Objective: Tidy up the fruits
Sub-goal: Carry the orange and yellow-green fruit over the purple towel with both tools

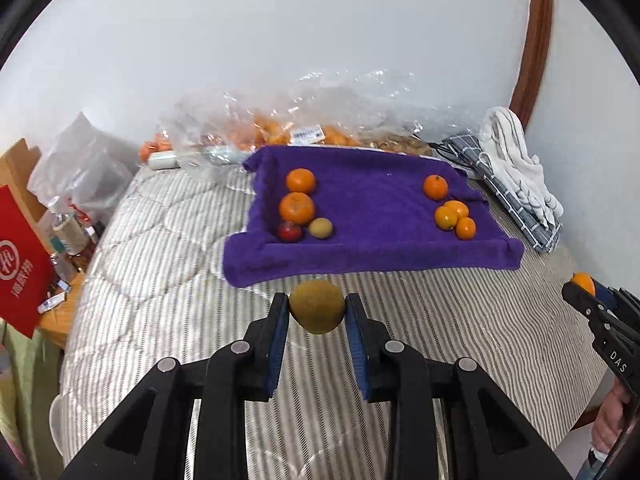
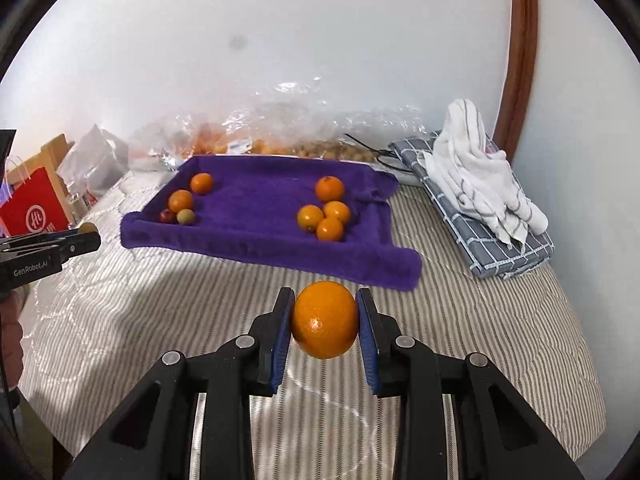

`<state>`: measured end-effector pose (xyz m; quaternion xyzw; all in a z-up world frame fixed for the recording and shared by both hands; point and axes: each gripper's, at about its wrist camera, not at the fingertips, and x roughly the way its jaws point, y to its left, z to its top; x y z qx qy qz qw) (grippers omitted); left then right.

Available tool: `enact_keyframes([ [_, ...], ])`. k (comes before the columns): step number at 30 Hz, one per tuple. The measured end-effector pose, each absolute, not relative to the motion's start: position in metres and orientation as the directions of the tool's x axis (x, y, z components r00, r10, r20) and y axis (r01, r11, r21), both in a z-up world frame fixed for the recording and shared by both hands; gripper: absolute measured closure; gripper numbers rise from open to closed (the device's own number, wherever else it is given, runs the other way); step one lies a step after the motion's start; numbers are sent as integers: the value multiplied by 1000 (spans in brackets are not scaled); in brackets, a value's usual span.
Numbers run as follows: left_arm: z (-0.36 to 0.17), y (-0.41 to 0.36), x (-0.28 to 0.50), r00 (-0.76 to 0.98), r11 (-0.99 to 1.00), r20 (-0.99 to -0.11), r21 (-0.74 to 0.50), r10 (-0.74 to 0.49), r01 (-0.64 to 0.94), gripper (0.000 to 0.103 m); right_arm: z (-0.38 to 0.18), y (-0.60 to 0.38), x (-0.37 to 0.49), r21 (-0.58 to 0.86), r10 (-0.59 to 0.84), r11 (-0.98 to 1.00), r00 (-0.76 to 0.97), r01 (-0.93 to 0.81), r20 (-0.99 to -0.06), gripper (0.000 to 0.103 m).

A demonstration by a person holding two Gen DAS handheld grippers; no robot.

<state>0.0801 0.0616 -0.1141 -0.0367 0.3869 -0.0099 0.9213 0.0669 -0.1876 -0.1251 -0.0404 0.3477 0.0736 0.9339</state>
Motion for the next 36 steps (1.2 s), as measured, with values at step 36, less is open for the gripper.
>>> enact_keyframes([
  [36,-46,79,151,767,984,-640,-163,-55,-65,76,-74,-199,162,48,138,989,768,-139,-626,72],
])
